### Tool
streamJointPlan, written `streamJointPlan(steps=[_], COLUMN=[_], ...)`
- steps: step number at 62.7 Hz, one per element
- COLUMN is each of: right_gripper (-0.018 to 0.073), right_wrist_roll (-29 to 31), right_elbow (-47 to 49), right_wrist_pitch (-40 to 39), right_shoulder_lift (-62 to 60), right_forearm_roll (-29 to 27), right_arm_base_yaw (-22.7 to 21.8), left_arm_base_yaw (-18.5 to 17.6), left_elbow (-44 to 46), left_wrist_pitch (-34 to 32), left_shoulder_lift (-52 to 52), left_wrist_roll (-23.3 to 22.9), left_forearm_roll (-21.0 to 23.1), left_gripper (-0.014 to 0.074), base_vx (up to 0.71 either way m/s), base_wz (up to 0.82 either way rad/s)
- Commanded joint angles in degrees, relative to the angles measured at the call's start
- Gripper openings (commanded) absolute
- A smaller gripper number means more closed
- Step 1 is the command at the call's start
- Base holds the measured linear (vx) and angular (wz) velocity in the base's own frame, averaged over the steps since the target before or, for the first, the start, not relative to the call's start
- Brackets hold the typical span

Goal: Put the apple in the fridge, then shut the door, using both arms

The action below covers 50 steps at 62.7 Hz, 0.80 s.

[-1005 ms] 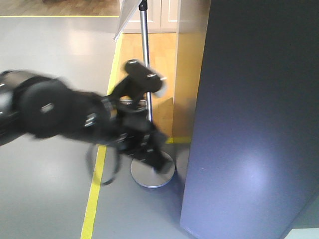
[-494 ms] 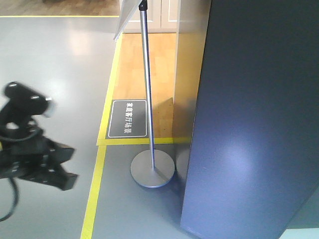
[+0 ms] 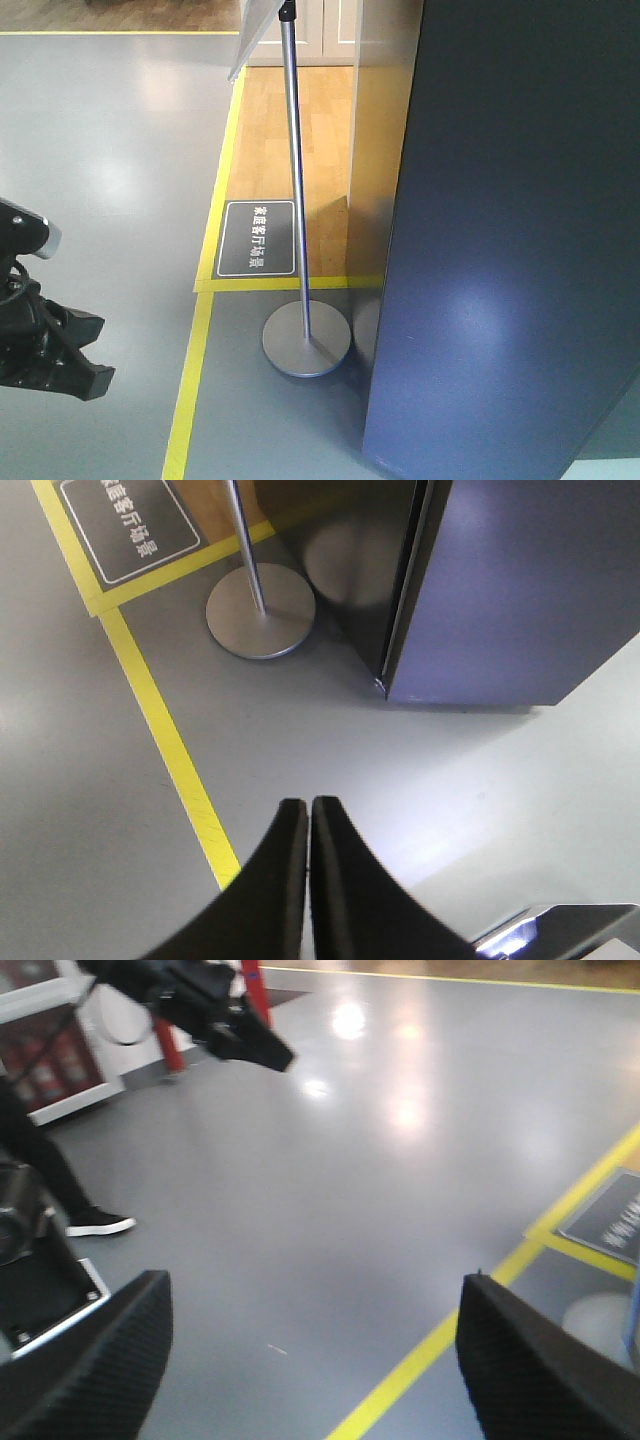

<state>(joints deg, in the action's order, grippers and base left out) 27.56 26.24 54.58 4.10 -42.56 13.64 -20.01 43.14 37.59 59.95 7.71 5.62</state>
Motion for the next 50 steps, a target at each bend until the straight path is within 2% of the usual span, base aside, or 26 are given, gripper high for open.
streamJointPlan(steps=[1, 9, 20, 31, 50], right_gripper=[0.0476, 0.0349, 0.0144, -0.0013, -0.0009], right_wrist_roll=[-6.9, -15.4, -19.6, -25.2, -37.5], right_elbow=[1.3, 1.5, 1.5, 1.5, 2.6], right_wrist_pitch=[-5.2, -6.4, -8.0, -9.9, -13.5], right_shoulder_lift=[3.3, 8.0, 15.2, 22.2, 32.8], right_forearm_roll=[5.7, 15.5, 24.5, 31.9, 44.9], right_arm_base_yaw=[-0.3, -0.3, -0.3, -0.3, -0.5], left_arm_base_yaw=[0.1, 0.1, 0.1, 0.1, 0.1], left_elbow=[1.5, 1.5, 1.5, 1.5, 1.5], left_wrist_pitch=[-2.5, -2.5, -2.5, -2.5, -2.5], left_shoulder_lift=[-1.0, -1.0, -1.0, -1.0, -1.0], left_wrist_roll=[-0.7, -0.7, -0.7, -0.7, -0.7], left_forearm_roll=[0.5, 0.5, 0.5, 0.5, 0.5], left_gripper=[-0.0007, -0.0007, -0.0007, -0.0006, -0.0006], base_vx=[0.0, 0.0, 0.0, 0.0, 0.0], base_wz=[0.0, 0.0, 0.0, 0.0, 0.0])
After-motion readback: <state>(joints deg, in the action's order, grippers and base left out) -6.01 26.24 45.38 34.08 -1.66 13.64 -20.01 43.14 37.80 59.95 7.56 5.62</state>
